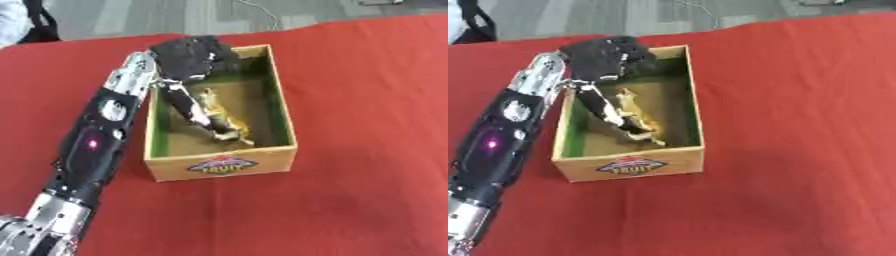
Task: Pick up objects on the table and place them in the box.
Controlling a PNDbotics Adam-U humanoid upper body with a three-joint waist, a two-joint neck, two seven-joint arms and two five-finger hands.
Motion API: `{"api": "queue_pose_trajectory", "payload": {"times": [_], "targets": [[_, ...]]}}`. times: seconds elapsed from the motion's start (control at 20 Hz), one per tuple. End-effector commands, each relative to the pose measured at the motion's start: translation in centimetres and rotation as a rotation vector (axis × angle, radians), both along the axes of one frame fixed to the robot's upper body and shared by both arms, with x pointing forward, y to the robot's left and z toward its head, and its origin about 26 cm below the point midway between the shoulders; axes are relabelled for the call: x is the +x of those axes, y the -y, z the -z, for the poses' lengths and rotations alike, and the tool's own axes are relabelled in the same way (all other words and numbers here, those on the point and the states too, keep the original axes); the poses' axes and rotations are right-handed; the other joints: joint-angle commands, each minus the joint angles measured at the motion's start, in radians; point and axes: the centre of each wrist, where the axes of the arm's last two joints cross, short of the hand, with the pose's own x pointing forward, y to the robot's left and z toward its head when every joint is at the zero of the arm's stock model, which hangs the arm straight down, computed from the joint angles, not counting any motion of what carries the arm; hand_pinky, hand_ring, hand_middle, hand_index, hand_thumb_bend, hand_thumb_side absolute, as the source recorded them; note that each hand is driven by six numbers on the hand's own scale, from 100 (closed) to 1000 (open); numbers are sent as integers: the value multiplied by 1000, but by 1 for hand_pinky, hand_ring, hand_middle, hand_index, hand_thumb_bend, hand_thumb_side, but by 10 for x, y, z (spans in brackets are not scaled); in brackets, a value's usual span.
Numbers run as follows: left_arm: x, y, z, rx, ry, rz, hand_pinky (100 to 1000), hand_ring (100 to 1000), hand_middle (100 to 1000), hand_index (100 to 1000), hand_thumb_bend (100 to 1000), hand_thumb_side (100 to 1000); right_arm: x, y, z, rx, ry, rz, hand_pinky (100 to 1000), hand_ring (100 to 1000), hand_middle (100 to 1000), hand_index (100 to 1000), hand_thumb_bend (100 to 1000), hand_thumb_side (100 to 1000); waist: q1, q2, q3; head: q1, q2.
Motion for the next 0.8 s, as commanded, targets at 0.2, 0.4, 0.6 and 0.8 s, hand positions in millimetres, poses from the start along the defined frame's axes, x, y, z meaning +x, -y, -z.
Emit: {"api": "queue_pose_trajectory", "payload": {"times": [0.2,0.4,0.6,0.8], "targets": [[-15,-15,-43,-116,124,47,1000,1000,919,1000,452,689,-1,4,-6,-16,17,3,910,559,404,757,100,407,-3,-27,11,-9,-2],[-32,-25,-57,-283,215,107,965,900,824,938,100,405,-2,7,-6,-16,21,20,909,559,406,756,100,405,-4,-28,29,-30,10],[-49,-40,-62,-650,247,261,879,818,764,917,100,402,-3,11,-6,-12,25,42,907,559,408,756,100,403,-8,-34,61,-61,35],[-72,-66,-68,-930,222,376,805,753,700,892,100,424,-4,15,-6,-14,32,54,903,561,411,755,100,401,-13,-41,87,-84,45]]}}
